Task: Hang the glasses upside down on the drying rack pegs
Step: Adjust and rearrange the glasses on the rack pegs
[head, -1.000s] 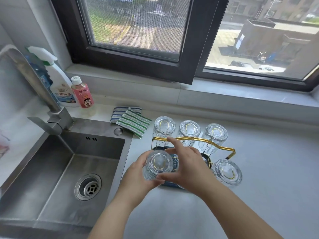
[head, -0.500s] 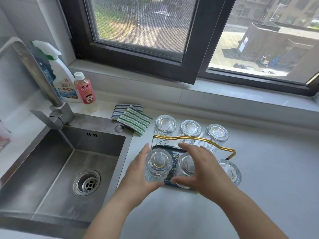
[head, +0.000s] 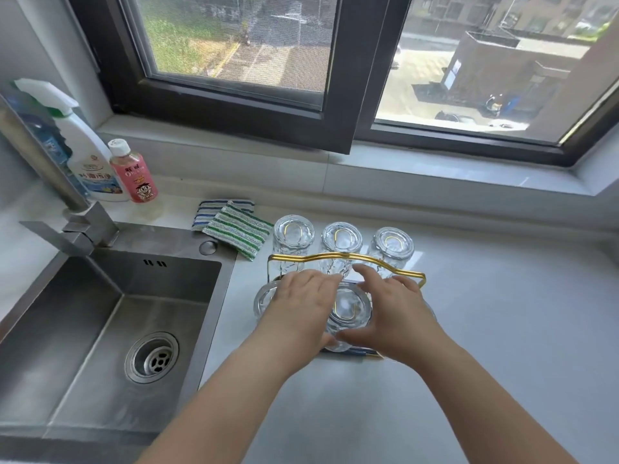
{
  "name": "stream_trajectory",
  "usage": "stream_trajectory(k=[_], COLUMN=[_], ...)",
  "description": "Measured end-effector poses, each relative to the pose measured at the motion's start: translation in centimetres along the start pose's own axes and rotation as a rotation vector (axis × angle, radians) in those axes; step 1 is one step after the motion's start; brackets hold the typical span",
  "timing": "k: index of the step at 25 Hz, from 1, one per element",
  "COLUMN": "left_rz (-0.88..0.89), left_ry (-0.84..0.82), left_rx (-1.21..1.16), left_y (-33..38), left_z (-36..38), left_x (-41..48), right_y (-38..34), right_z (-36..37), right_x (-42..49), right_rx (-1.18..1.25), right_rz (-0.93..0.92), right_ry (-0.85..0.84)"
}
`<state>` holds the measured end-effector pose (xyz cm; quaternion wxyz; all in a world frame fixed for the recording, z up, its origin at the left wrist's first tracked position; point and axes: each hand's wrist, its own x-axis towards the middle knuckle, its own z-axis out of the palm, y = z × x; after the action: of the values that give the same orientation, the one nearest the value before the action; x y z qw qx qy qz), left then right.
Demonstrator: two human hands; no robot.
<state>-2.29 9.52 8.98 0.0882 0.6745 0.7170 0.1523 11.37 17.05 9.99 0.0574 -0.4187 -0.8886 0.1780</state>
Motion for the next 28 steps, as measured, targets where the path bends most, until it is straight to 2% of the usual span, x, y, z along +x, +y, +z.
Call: stream_trajectory(k=[2, 6, 15, 18, 21, 24, 26, 28], left_rz=[-0.010, -0.032, -0.044, 0.013, 0.093, 0.131, 0.123, 0.105], left_ry=[-0.032, 0.005, -0.030, -0.028, -0.056, -0.142, -0.174, -0.172], left_rx=[0.044, 0.038, -0.025, -0.138, -0.257, -0.128, 0.020, 0.058], left_y=[-0.2, -0.5, 0.1, 1.4, 4.2, 6.5, 7.0, 7.0], left_z=[0.2, 0.0, -0.4, -0.2, 0.5, 1.7, 2.3, 2.6], left_x=[0.7, 0.9, 0.6, 0.0, 0.6, 2.6, 4.0, 5.0], right_y=[0.3, 0.5, 1.4, 4.4, 7.5, 8.7, 8.7, 8.6], right_z=[0.2, 0.5, -0.7, -2.5, -2.7, -1.1, -0.1, 0.4], right_x=[0.0, -0.3, -1.0, -3.0, -5.3, -5.9, -5.7, -5.4], right_rx=[-0.007, 0.001, -0.032, 0.139, 0.336, 0.485, 0.582, 0.642], right_rz=[-0.002, -0.032, -0.059, -0.015, 0.136, 0.213, 0.208, 0.203], right_ry=[0.022, 0.057, 0.032, 0.124, 0.095, 0.029, 0.049, 0.080])
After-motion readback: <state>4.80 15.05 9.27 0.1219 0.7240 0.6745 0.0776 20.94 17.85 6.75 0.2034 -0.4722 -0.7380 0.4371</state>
